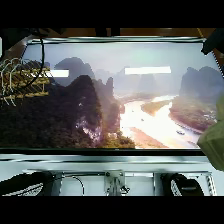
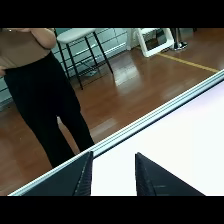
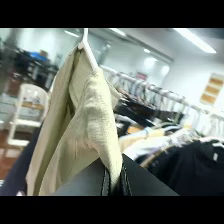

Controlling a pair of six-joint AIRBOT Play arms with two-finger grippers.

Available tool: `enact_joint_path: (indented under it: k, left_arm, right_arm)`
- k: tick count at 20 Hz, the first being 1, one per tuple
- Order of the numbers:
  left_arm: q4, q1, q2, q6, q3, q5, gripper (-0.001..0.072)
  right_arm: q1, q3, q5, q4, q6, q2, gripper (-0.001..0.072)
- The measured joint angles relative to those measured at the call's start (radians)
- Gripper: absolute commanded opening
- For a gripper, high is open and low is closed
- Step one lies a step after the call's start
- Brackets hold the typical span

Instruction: Fold the shirts.

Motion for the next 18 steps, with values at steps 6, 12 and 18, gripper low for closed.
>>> enact_joint_path:
  k: [6, 12, 18]
  left_arm:
    - [0.0, 0.06, -0.013, 0.0, 0.0, 0.05, 0.0338]
    - [0.0, 0.106, -0.057, 0.0, 0.0, 0.104, 0.0338]
    - [0.0, 0.123, -0.086, 0.0, 0.0, 0.127, 0.0338]
  right_arm:
    - [-0.117, 0.0, 0.038, -0.088, 0.042, 0.008, 0.0071]
    - [-0.257, 0.0, 0.091, -0.195, 0.101, 0.008, 0.0071]
    - [-0.336, 0.0, 0.132, -0.364, 0.163, 0.008, 0.0071]
